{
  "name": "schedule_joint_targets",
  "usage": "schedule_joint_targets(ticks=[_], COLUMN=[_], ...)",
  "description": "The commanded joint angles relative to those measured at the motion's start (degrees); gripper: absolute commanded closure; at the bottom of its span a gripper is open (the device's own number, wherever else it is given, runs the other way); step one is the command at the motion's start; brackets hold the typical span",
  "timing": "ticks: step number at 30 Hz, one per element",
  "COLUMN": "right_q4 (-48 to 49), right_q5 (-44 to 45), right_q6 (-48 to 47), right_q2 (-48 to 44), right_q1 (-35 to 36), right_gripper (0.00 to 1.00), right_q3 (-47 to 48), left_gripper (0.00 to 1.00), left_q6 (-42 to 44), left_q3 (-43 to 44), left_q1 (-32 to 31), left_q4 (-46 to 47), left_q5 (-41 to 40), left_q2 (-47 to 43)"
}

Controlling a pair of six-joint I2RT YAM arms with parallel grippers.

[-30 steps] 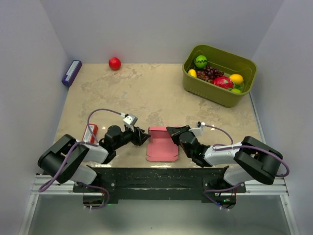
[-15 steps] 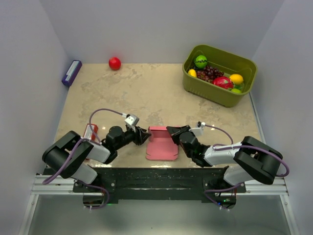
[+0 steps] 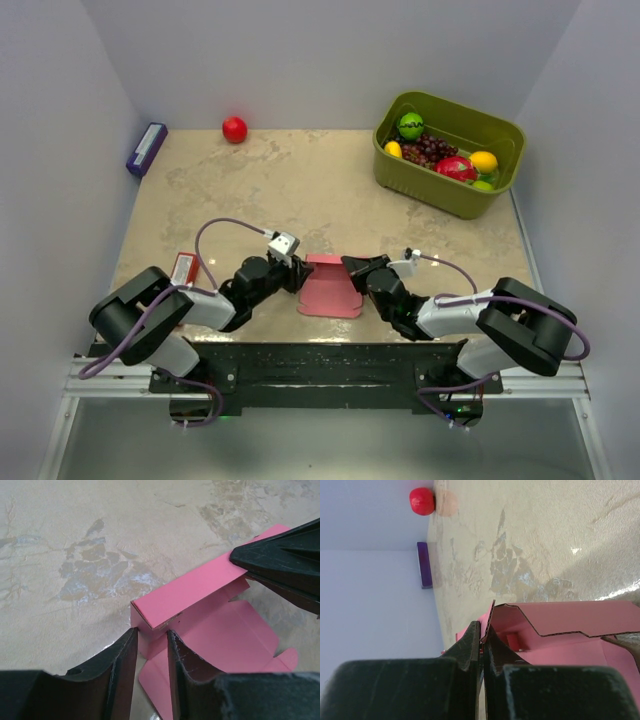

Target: Fold the paper box

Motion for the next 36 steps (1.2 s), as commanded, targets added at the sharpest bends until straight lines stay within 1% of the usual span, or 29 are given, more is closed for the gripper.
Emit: schedule_joint_targets(ticks=[1, 7, 9, 13, 17, 19, 21, 22, 23, 24, 25, 26, 28, 29, 30, 32, 35, 36], right_q4=[-3.1, -3.4, -3.5, -3.4, -3.0, -3.2, -3.8, -5.2, -6.1, -7.7, -8.4, -9.1, -12.2, -13.1, -15.6, -17.5, -19.4, -19.0], right_q5=[-0.7, -0.7, -0.7, -1.3, -1.7, -1.6, -1.4, -1.3, -1.0, -0.2, 0.3, 1.1, 3.0, 3.4, 3.9, 5.2, 6.1, 6.1], right_q6=[-2.9, -2.1, -2.0, -1.4, -1.1, -0.8, -0.2, 0.3, 0.7, 0.9, 0.9, 1.1, 1.6, 1.8, 2.6, 3.5, 4.2, 1.9], right_q2=[1.4, 1.5, 1.5, 2.5, 3.5, 3.6, 3.6, 3.3, 3.0, 2.6, 2.2, 0.9, -0.3, -1.4, -1.9, -2.7, -4.1, -5.0], right_q1=[1.0, 1.4, 1.6, 1.7, 2.1, 2.2, 2.3, 2.3, 2.4, 2.5, 2.6, 2.9, 3.2, 3.3, 3.4, 3.7, 3.9, 3.8], right_gripper=[1.0, 1.0, 1.0, 1.0, 1.0, 1.0, 1.0, 1.0, 1.0, 1.0, 1.0, 1.0, 1.0, 1.0, 1.0, 1.0, 1.0, 1.0], right_q3=[0.8, 1.1, 1.1, 1.4, 1.8, 1.8, 1.9, 2.0, 2.3, 2.5, 2.5, 2.5, 2.9, 3.2, 3.4, 3.8, 3.6, 3.6], left_gripper=[0.66, 0.67, 0.67, 0.67, 0.68, 0.75, 0.83, 0.85, 0.87, 0.93, 0.96, 1.0, 1.0, 1.0, 1.0, 1.0, 1.0, 1.0], left_q6=[1.5, 0.6, 1.0, 2.1, 2.6, 2.5, 2.5, 2.4, 2.4, 2.5, 2.4, 2.2, 2.0, 2.0, 2.1, 2.6, 2.6, 2.6], left_q3=[1.7, 2.1, 2.2, 2.2, 2.8, 2.9, 3.5, 3.8, 4.2, 4.4, 4.5, 4.7, 4.6, 4.6, 4.8, 5.4, 6.6, 6.8], left_q1=[-0.3, -1.0, -1.6, -2.0, -2.1, -2.3, -2.5, -2.6, -2.7, -2.8, -3.2, -3.5, -4.1, -4.5, -4.7, -5.4, -5.8, -5.8], left_q4=[-2.8, -1.2, 0.8, 4.1, 5.3, 5.5, 4.5, 3.0, 2.3, 1.6, -0.3, -1.3, -3.4, -4.1, -4.7, -6.5, -10.4, -11.1], left_q5=[-9.9, -12.9, -13.6, -13.8, -14.0, -14.8, -17.7, -18.6, -20.4, -21.6, -23.1, -26.4, -29.4, -32.6, -34.2, -38.1, -39.9, -39.3], left_q2=[0.1, 1.3, 1.7, 2.5, 3.5, 3.6, 3.8, 3.8, 3.9, 4.1, 4.0, 3.9, 3.7, 3.8, 3.8, 4.2, 4.0, 3.7])
